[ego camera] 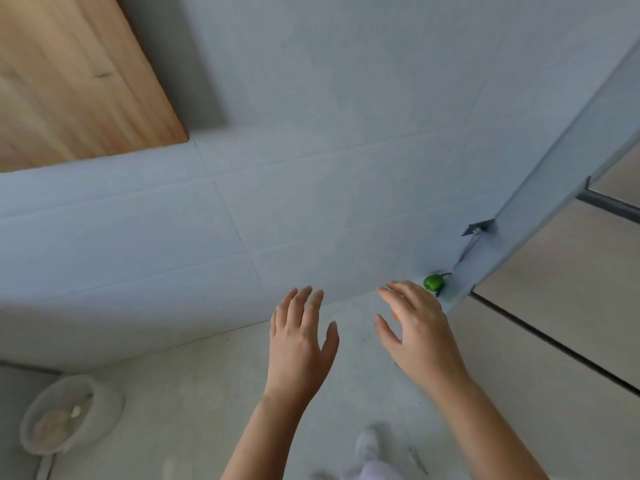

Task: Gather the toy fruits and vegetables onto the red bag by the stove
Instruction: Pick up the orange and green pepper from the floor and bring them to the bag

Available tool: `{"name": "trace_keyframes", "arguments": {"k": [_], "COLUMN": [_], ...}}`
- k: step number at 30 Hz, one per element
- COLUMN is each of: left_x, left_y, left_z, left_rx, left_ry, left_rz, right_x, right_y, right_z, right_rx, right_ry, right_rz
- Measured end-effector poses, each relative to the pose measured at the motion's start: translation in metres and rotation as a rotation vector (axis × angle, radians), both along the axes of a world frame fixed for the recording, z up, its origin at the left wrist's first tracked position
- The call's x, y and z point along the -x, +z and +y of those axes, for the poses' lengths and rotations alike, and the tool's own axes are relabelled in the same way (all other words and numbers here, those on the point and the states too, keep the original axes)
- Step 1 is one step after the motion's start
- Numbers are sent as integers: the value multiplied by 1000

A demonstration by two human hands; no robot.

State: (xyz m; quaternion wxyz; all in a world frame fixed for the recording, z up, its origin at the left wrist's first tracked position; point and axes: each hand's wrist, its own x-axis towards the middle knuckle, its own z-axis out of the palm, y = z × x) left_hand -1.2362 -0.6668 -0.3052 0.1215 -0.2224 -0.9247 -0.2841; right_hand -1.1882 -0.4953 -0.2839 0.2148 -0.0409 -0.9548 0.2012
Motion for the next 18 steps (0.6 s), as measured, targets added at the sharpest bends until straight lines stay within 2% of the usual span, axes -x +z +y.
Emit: {"name": "trace_keyframes", "arguments": {"k": [9,18], "left_x": [102,185], "left_y": [-13,-72], "left_z": [66,148], "left_rx": [39,36], "left_ry": [-144,-307], "left_rz": [3,91], "right_x": [87,153], "right_y": [-26,-85], "right_z": [62,123], "right_rx": [20,-22], "right_ry": [-133,-314], "right_rz": [-34,-22]}}
